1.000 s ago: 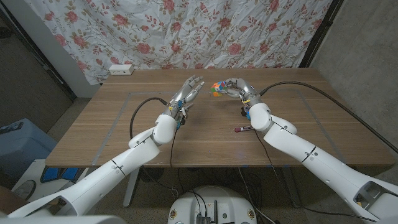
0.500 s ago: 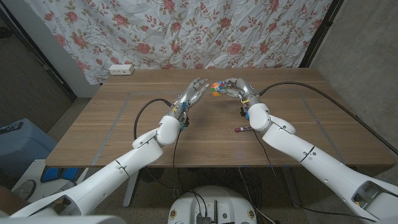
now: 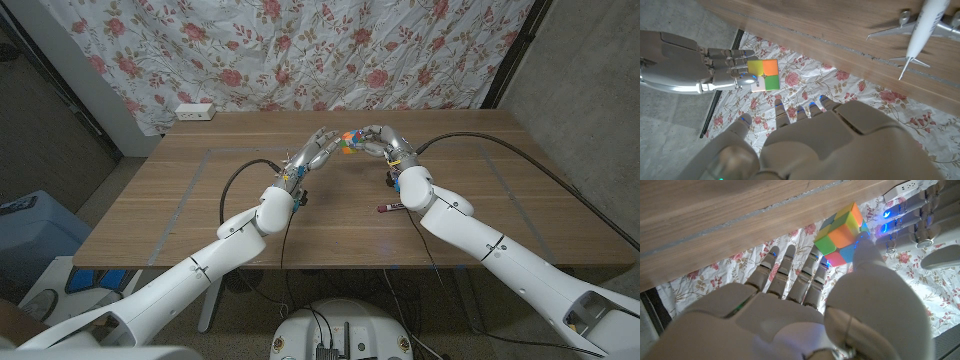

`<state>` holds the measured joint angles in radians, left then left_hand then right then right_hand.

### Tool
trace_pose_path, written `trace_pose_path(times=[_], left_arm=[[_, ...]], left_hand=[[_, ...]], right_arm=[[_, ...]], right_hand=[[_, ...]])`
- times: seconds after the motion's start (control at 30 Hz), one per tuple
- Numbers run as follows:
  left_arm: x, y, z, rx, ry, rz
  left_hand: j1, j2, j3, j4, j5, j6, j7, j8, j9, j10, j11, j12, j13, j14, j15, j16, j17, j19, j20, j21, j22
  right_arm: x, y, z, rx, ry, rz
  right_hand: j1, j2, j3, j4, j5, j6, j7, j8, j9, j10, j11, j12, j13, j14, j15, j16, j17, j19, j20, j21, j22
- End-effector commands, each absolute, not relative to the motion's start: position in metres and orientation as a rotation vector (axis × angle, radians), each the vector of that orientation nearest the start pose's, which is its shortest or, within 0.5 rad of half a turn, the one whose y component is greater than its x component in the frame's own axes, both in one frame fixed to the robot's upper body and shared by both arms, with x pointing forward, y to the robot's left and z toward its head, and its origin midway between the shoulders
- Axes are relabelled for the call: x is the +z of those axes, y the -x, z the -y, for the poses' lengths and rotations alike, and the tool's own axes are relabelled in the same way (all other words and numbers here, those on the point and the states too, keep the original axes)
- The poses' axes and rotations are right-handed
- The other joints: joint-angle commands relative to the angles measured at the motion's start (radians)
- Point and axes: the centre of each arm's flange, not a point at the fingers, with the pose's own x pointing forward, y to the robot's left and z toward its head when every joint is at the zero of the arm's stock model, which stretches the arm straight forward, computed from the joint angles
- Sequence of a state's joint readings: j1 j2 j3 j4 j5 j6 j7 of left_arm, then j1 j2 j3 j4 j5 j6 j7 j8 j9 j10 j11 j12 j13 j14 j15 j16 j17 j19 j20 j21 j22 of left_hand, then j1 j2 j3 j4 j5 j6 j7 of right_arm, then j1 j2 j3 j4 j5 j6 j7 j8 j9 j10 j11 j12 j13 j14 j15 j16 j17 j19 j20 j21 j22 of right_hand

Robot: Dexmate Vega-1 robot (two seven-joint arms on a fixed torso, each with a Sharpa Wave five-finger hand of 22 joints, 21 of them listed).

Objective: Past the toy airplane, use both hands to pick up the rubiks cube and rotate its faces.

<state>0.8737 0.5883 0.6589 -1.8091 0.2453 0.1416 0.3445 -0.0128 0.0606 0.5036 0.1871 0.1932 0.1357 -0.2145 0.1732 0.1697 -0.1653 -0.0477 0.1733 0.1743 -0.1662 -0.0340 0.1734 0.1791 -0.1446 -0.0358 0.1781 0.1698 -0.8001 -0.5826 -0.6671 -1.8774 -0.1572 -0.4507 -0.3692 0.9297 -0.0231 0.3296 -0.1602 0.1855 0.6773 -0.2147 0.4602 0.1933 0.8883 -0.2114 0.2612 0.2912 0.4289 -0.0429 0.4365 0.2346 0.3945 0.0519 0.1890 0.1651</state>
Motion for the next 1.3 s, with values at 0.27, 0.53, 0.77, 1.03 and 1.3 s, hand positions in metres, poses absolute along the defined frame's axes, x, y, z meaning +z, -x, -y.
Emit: trace_pose_path(times=[0.27,0.53,0.77,1.03,1.3], left_arm=[[-0.0189,-0.5771,-0.1208,-0.076,-0.848,0.757],[-0.0184,-0.5787,-0.1191,-0.093,-0.847,0.749],[-0.0184,-0.5803,-0.1174,-0.105,-0.846,0.745],[-0.0185,-0.5816,-0.1160,-0.115,-0.849,0.742],[-0.0200,-0.5812,-0.1137,-0.120,-0.841,0.742]], left_hand=[[-0.010,0.057,-0.013,0.002,0.009,0.009,0.001,0.007,0.002,-0.016,0.002,0.008,0.003,-0.085,-0.044,0.004,0.005,-0.015,-0.049,0.004,0.006],[-0.010,0.058,-0.018,0.002,0.010,0.014,0.001,0.008,0.002,-0.019,0.002,0.009,0.003,-0.089,-0.048,0.004,0.005,-0.020,-0.049,0.004,0.006],[-0.010,0.060,-0.022,0.002,0.010,0.018,0.004,0.009,0.002,-0.021,0.001,0.010,0.003,-0.091,-0.048,0.005,0.005,-0.023,-0.050,0.004,0.006],[-0.009,0.061,-0.027,0.002,0.010,0.028,0.011,0.011,0.001,-0.023,0.001,0.011,0.003,-0.093,-0.046,0.006,0.005,-0.027,-0.049,0.006,0.006],[-0.008,0.062,-0.030,0.001,0.011,0.032,0.014,0.011,0.001,-0.022,0.001,0.013,0.003,-0.093,-0.045,0.007,0.005,-0.028,-0.049,0.007,0.006]], right_arm=[[0.0136,-0.5868,0.1447,-0.106,0.805,0.609],[0.0149,-0.5887,0.1442,-0.114,0.799,0.612],[0.0161,-0.5899,0.1446,-0.114,0.799,0.616],[0.0162,-0.5898,0.1451,-0.119,0.792,0.618],[0.0149,-0.5890,0.1455,-0.128,0.785,0.620]], right_hand=[[0.039,0.036,-0.005,-0.002,0.005,0.018,-0.006,0.003,0.002,0.020,-0.004,-0.001,0.006,0.004,-0.109,0.008,0.003,0.000,0.004,-0.002,0.002],[0.043,0.038,-0.005,-0.002,0.005,0.022,-0.006,0.002,0.002,0.023,-0.004,-0.004,0.007,0.006,-0.110,0.012,0.003,0.001,0.003,-0.001,0.002],[0.044,0.039,-0.007,-0.001,0.006,0.023,-0.006,0.000,0.002,0.024,-0.004,-0.005,0.008,0.007,-0.110,0.014,0.003,0.002,0.003,-0.001,0.002],[0.045,0.039,-0.008,-0.001,0.006,0.025,-0.006,-0.002,0.002,0.026,-0.004,-0.007,0.009,0.007,-0.111,0.016,0.003,0.003,0.003,-0.001,0.002],[0.047,0.040,-0.009,-0.001,0.007,0.031,-0.006,-0.002,0.002,0.028,-0.004,-0.009,0.010,0.009,-0.112,0.019,0.003,0.003,0.002,-0.001,0.002]])
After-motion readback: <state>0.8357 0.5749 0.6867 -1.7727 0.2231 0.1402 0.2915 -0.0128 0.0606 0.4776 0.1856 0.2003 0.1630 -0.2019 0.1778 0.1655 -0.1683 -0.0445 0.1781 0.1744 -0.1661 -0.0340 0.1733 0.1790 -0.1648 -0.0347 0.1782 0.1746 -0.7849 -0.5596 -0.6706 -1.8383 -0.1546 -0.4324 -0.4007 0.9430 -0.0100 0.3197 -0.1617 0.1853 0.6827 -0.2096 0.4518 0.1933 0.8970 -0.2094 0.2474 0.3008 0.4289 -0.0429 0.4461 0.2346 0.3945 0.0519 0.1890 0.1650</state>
